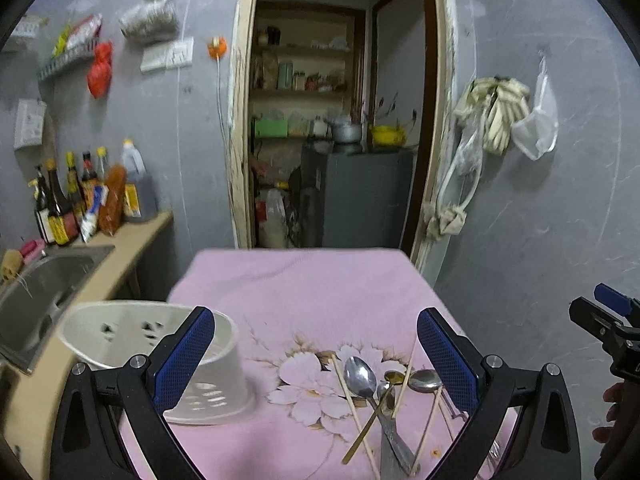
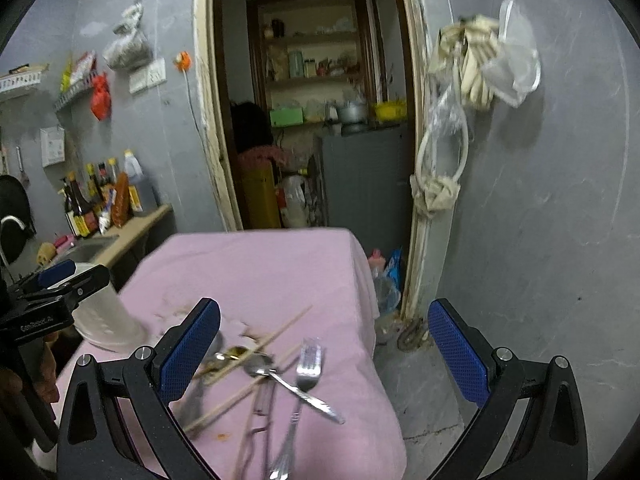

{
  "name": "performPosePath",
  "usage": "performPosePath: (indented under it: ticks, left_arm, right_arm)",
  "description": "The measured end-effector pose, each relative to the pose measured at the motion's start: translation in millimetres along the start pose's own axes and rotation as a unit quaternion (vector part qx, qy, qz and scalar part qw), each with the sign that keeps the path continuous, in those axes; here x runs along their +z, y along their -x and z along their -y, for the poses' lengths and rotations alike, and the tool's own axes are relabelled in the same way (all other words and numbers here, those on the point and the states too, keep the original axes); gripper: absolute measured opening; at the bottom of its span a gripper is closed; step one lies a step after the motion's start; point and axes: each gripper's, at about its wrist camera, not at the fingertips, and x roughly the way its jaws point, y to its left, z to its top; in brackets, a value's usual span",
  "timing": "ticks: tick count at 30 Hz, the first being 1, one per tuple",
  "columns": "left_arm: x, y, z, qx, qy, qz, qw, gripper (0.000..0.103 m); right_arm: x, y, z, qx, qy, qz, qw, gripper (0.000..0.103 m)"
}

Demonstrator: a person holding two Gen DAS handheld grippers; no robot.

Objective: Organize utensils
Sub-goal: 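Move both tools toward the utensil pile on the pink cloth, then grasp a wooden chopstick with the left gripper while the right gripper grasps a fork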

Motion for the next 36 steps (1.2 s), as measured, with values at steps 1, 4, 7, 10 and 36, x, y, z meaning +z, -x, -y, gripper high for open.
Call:
performPosePath:
  ticks: [1,4,7,10,36]
  left_arm:
    - [-3.3,-11.8,1.8,-0.002,0.002,-0.011,0.9999,0.102]
    - [-14.0,-42.9,7.6,-0.005,-0.003,-0.042,0.9991,0.102]
    - [-26.7,-74.0,11.5,-0.013,-0.011,-0.081,0.9966,0.102]
    - [-38.5,-96.7,14.1,-0.019,-0.011,-0.107,0.994,0.1]
    - [-70.8,-161.3,8.4,-0.103,0.048,-0.277,0.9543,0.01]
  right_arm:
    - [-2.7,-11.6,4.0,0.005,-0.002,-0.008,1.0,0.102]
    - [-10.7,-47.6,13.2,0.029,-0.001,-0.041,0.999,0.102]
    - [-18.9,-79.1,16.6,0.05,0.009,-0.072,0.996,0.102]
    - [-28.8,-106.9,14.5,0.072,0.028,-0.099,0.992,0.102]
    - [-54.1,-183.7,-1.7,0.197,0.086,-0.231,0.949,0.017]
